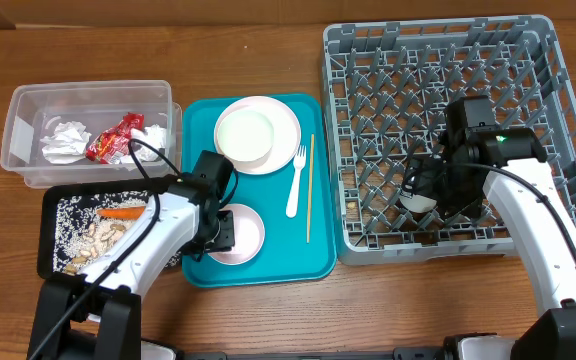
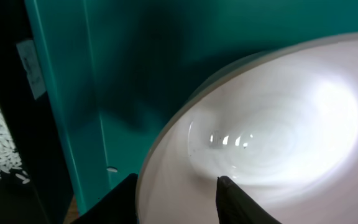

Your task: Sort waste into correct bins and load items into the dishwasher

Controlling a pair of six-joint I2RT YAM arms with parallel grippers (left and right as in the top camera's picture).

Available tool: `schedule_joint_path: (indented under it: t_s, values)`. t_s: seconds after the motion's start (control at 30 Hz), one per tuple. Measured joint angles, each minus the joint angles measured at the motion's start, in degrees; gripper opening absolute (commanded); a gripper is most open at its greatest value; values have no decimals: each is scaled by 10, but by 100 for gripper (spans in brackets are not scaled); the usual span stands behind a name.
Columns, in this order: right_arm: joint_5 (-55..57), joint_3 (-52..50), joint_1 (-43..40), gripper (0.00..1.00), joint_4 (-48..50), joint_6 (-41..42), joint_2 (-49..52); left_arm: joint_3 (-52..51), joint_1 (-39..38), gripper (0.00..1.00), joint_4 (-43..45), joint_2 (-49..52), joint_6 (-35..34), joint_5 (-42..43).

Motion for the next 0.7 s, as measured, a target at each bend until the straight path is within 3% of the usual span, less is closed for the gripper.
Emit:
schedule_joint_path:
  t_s: [0.13, 0.37, 0.7]
  values:
    - [0, 0, 0, 89, 1, 0, 0, -1, 0, 4, 1, 0, -2, 4]
    - [0, 11, -5, 95, -12, -5, 1, 5, 0, 4, -11, -3, 0, 17]
    - [-4, 214, -20, 100, -116, -24, 4, 92, 0, 4, -95, -3, 0, 11]
